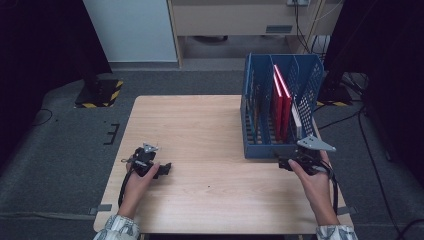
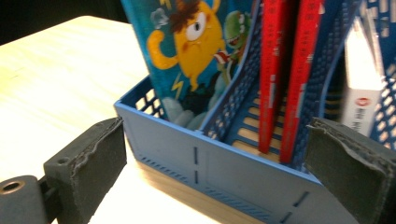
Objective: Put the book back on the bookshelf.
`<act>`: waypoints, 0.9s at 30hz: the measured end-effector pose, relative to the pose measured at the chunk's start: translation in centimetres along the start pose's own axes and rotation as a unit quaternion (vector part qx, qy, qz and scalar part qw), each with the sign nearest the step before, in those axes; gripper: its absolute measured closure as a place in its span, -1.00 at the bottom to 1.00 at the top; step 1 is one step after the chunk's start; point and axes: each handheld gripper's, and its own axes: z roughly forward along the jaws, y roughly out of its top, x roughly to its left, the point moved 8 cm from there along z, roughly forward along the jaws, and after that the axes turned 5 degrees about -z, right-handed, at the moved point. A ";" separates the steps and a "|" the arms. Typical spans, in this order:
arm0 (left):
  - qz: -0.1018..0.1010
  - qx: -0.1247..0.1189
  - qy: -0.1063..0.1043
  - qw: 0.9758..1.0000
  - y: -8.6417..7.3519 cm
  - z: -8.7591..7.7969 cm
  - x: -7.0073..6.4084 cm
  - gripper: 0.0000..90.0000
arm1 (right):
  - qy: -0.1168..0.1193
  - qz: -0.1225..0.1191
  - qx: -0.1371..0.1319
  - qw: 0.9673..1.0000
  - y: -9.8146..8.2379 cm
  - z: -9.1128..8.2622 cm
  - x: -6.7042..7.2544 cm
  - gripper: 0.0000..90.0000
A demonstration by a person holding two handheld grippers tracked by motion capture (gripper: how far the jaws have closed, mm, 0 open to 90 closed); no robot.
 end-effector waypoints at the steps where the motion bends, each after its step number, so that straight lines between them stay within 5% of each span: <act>1: 0.000 0.000 0.000 1.000 0.0 0.0 0.0 -0.99 | 0.003 -0.004 0.003 1.000 0.0 0.1 0.2 -0.87; 16: 0.000 0.000 0.000 1.000 0.0 0.0 0.0 -1.00 | 0.044 -0.040 0.020 0.998 -0.1 1.1 4.1 -0.87; 27: -0.001 -0.002 0.000 1.000 0.0 0.0 -0.1 -1.00 | 0.093 -0.078 0.048 0.991 -0.9 2.1 8.1 -0.87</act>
